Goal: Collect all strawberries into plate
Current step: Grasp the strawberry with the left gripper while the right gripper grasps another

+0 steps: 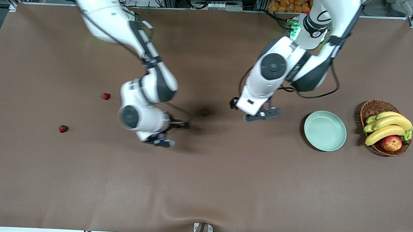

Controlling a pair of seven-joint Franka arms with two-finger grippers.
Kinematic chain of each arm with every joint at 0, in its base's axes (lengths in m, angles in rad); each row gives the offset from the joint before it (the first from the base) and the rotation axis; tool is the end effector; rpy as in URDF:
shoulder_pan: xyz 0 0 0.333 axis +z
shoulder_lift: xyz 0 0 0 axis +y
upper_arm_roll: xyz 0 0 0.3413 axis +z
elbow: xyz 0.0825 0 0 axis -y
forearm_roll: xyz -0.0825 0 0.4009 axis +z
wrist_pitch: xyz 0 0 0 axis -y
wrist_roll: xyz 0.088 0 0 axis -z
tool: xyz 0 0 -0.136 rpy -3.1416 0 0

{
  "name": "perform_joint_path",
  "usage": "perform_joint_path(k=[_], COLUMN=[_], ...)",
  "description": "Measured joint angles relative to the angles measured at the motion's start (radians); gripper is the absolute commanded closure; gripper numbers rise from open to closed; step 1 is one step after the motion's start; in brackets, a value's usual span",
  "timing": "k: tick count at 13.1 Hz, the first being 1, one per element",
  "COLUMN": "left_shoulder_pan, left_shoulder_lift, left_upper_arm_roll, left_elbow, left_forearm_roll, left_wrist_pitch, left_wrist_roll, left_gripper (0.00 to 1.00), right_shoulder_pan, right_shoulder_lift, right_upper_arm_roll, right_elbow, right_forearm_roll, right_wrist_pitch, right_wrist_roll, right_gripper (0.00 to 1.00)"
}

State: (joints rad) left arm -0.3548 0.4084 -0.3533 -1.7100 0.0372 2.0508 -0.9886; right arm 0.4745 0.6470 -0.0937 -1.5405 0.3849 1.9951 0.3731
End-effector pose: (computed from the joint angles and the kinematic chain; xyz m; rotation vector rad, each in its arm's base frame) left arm 0.5276 -0.4210 0.3484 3.0671 0.4423 -0.1663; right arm 0.6437 0.3023 0.2457 -2.9147 0.2506 0.4035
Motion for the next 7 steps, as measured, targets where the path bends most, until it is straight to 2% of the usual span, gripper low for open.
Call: perform_joint_path(k=[3,5,7], left_shoulder_pan=[-0.091,-0.134,-0.158], left_shoulder_lift=[0.150,0.250,0.323], left_upper_arm_roll=[0.004,0.006,0.007], left_elbow=[0.148,0.220,0.245], left_forearm_roll=[0.078,0.147,0.165], left_wrist_pitch=[0.007,0.040,0.104], left_wrist_roll=[-0.127,-0.178,-0.184], left_gripper=[0.00,0.06,0.10], right_shoulder_pan=[-0.138,-0.200,-0.260], right_shoulder_lift=[-0.084,-0.121,-0.132], right_upper_arm_roll=[-0.001,-0.002,-0.005], right_elbow=[-0.069,-0.153,-0.228], right_forearm_roll=[-0.151,-0.181,-0.199], right_wrist_pitch=[-0.071,-0.073,-0.073], right_wrist_roll=[-0.121,-0.224,-0.292], right_gripper=[0.00,0.00,0.00])
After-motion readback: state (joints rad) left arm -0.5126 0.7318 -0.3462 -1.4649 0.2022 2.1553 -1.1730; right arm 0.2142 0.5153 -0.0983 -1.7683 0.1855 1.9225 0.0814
